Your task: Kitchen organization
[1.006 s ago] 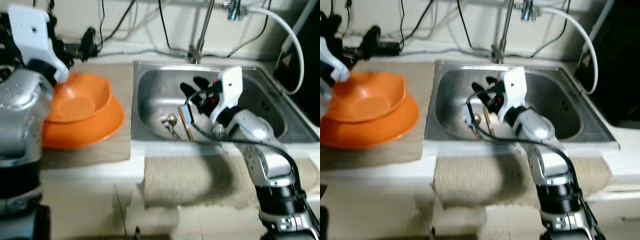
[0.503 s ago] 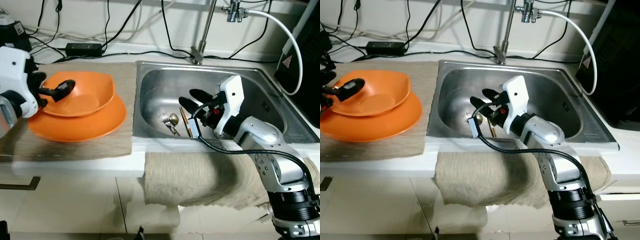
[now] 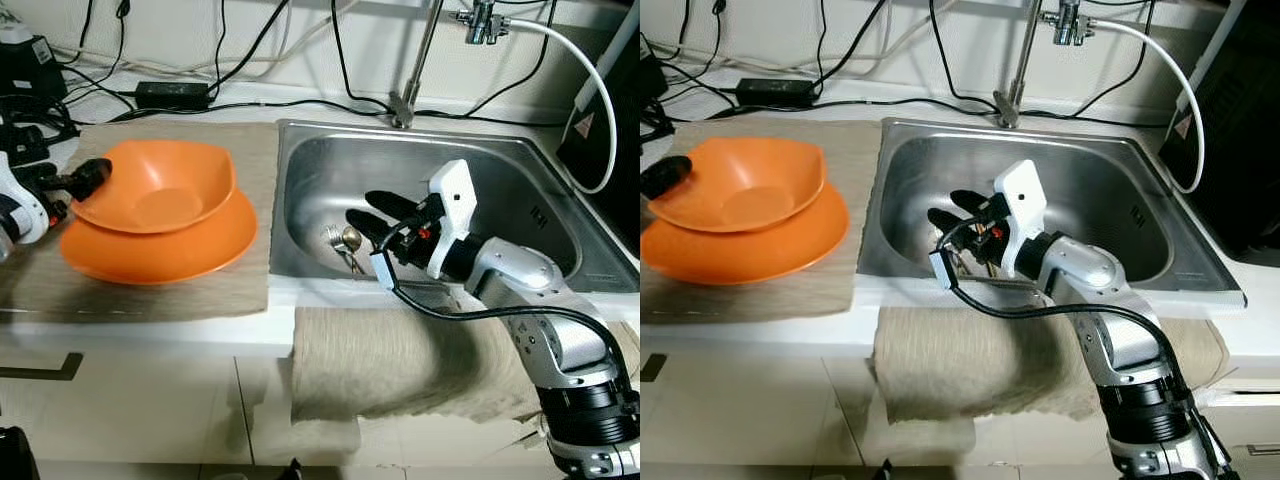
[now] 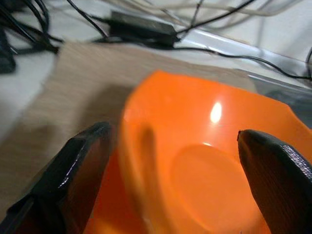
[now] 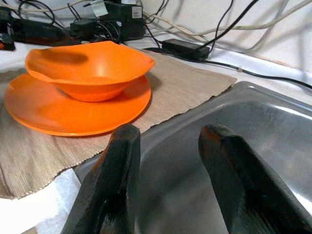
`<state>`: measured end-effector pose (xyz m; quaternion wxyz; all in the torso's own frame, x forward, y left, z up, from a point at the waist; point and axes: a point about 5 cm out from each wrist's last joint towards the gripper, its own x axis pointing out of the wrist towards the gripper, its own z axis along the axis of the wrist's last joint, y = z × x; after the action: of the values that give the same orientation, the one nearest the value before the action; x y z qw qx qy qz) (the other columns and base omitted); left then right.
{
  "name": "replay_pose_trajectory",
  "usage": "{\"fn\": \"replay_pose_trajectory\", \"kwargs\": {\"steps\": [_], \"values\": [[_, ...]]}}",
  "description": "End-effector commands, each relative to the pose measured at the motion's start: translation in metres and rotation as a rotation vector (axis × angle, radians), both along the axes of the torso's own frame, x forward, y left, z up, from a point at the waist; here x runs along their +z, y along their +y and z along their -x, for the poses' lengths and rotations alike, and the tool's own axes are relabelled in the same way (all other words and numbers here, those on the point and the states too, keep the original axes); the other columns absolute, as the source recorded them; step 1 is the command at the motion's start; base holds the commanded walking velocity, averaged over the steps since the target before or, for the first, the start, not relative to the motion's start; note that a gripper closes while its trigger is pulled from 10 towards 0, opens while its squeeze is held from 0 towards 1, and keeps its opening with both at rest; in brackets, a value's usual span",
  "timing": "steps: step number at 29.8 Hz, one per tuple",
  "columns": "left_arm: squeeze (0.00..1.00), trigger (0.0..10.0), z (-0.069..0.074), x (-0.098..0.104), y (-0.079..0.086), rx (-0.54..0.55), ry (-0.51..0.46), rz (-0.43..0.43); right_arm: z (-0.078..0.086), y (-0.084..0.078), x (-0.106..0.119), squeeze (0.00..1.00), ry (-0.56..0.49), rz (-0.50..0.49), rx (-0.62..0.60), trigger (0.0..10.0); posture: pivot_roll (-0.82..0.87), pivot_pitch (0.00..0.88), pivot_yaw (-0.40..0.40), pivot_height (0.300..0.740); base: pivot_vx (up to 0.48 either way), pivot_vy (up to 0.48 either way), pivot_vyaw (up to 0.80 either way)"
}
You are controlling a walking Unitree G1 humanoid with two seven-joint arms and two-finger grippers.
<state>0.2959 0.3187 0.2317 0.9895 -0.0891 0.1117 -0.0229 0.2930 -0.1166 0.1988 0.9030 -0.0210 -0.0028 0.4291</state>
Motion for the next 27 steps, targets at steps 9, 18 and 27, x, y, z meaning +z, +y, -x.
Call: {"fn": "replay_pose_trajectory", "kwargs": {"steps": [9,18,27], "values": [[0.00,6.0,-0.003,-0.012,-0.003,-0.001,0.092,0.008,0.003,-0.005,0.002,0.00,-0.004,0.007,0.005,10.0,-0.01,0.000,-0.055,0.740,0.000,0.000,0.00],[0.00,0.0,-0.002,-0.014,-0.010,-0.037,0.106,0.021,0.003,-0.005,0.002,0.00,-0.007,0.014,0.011,10.0,-0.01,0.000,-0.058,0.740,0.000,0.000,0.00],[0.00,0.0,-0.001,-0.013,-0.015,-0.068,0.108,0.037,0.004,-0.004,0.002,0.00,-0.006,0.014,0.026,10.0,-0.01,0.000,-0.059,0.740,0.000,0.000,0.00]]}}
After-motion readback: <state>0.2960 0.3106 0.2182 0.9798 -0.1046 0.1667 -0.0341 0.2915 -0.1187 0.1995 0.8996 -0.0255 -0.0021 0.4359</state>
